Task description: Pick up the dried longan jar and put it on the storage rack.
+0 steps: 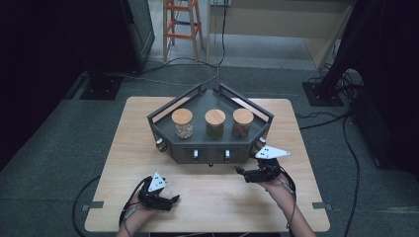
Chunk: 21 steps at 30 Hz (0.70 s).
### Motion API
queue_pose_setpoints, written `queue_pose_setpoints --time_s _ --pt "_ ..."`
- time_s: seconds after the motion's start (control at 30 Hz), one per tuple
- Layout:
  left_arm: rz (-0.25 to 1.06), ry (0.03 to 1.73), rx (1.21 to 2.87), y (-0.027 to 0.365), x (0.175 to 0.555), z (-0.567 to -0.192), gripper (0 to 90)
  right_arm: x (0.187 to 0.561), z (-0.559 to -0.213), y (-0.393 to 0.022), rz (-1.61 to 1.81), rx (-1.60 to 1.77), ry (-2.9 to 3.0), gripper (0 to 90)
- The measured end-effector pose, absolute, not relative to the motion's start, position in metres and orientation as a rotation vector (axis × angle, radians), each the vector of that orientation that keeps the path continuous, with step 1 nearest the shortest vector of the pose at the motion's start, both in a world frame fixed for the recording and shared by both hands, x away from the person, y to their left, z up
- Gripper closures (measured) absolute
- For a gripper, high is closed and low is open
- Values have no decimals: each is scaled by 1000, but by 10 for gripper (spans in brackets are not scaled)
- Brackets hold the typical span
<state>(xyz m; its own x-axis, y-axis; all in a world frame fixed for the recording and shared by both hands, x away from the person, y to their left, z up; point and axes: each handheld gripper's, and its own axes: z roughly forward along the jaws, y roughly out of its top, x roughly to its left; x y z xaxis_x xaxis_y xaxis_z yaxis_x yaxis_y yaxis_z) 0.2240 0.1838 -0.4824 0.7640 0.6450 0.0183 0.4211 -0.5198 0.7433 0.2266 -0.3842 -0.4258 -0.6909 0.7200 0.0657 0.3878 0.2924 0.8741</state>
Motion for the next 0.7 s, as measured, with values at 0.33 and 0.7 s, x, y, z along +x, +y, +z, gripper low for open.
queue_pose_setpoints --time_s 0.33,0.7 --pt "377 793 2195 184 224 -482 115 220 -442 -384 1407 990 2198 185" --pt "377 794 2192 184 224 -483 115 219 -459 -388 1441 1011 2163 185"
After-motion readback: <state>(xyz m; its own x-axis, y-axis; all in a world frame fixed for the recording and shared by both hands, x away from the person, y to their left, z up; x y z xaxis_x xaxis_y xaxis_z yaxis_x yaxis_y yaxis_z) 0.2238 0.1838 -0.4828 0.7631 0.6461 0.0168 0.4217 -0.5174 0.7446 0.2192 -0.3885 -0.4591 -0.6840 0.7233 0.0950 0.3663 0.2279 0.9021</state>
